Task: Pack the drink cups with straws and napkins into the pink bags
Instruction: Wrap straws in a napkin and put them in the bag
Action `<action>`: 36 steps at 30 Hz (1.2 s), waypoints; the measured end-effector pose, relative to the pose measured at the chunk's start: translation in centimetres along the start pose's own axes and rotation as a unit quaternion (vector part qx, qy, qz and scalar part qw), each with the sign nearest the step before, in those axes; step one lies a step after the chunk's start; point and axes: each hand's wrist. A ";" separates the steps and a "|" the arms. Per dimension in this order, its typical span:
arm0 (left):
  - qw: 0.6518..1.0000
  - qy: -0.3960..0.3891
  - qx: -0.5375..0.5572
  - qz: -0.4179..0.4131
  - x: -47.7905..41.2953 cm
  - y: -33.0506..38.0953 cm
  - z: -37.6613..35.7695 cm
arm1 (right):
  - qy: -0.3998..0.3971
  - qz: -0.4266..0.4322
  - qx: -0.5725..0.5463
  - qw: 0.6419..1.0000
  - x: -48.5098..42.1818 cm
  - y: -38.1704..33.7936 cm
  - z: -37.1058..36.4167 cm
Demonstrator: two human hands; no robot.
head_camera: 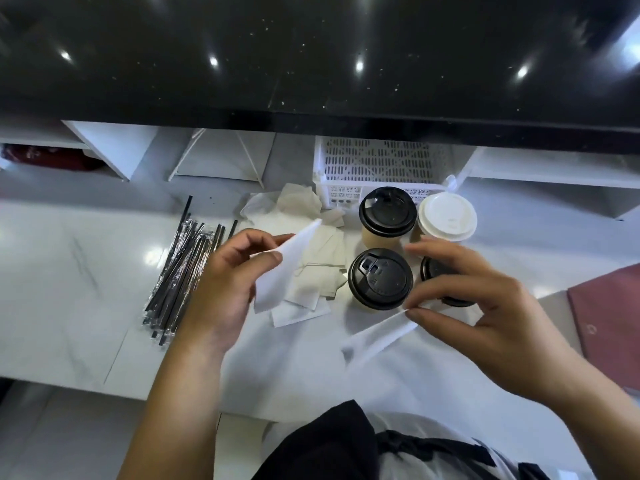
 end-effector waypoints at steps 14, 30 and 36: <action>0.970 -0.206 0.098 0.086 2.6 0.7 -6.2 | 0.020 -0.070 -0.096 0.993 -2.8 -0.3 1.0; 0.971 -0.210 0.087 0.075 3.6 0.2 -5.1 | 0.147 -0.096 -0.188 0.966 -2.0 0.6 -1.6; 0.997 -0.066 -0.016 0.033 4.7 -1.0 -3.4 | 0.128 -0.137 -0.335 0.923 -1.9 0.0 -3.1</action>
Point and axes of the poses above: each hand's wrist, its own x-axis away from the middle knuckle, its own z-axis out of the back of the hand, y = z × x, and after that the axes turned 13 degrees about -x, right-handed
